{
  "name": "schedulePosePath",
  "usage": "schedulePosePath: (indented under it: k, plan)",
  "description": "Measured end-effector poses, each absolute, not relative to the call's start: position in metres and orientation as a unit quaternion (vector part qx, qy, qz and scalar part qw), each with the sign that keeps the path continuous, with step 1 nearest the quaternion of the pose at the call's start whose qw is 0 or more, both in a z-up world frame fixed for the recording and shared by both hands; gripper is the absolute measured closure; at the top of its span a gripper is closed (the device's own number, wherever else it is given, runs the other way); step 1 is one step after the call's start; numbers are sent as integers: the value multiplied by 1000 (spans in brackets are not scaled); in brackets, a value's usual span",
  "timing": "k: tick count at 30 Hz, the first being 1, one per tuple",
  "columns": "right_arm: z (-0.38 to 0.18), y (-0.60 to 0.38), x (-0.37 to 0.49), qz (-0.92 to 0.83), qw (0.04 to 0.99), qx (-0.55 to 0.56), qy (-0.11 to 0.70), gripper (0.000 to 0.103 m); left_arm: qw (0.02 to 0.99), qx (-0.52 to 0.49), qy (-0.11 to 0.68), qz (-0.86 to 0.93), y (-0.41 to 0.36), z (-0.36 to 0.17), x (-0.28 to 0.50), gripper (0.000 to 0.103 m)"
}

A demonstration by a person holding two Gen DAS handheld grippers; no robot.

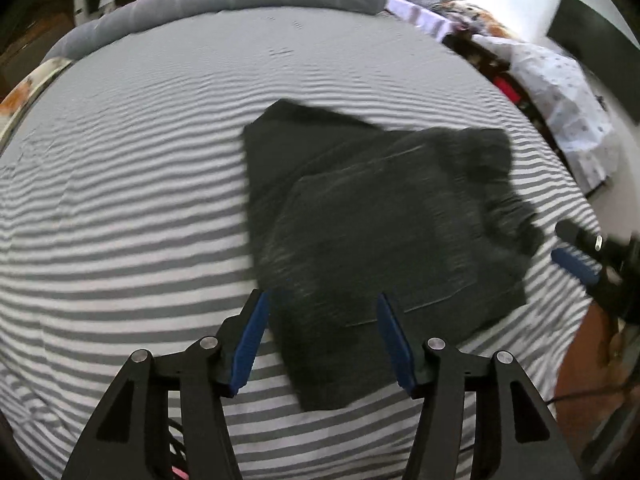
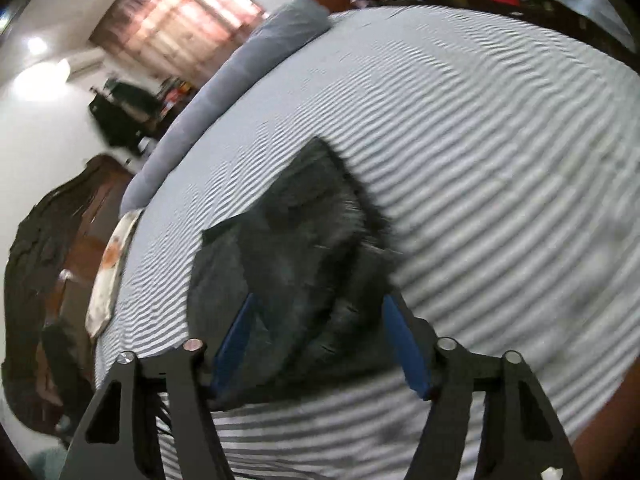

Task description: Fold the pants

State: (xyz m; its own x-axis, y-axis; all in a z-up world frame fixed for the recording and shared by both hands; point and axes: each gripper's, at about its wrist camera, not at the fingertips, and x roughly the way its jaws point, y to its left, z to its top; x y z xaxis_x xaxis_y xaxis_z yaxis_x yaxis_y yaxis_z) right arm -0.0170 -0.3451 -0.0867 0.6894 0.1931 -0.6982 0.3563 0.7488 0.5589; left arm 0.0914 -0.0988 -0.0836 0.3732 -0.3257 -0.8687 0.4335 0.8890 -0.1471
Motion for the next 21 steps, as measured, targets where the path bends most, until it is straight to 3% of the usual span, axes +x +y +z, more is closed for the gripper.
schedulePosePath:
  k: [10,11,14,21]
  plan:
    - [-117,-348,37,-102,817,356,442,49,823,42,520,-225,-93,-102,100,46]
    - [-118,-349,38,-104,816,361,440,54,823,45,519,-226,-94,-103,101,46]
    - [-109,-348,40,-102,821,349,439,89,826,44,513,-229,-94,-100,101,46]
    - [-73,-337,3,-114,858,302,400,92,837,30,486,-250,-94,-80,99,46]
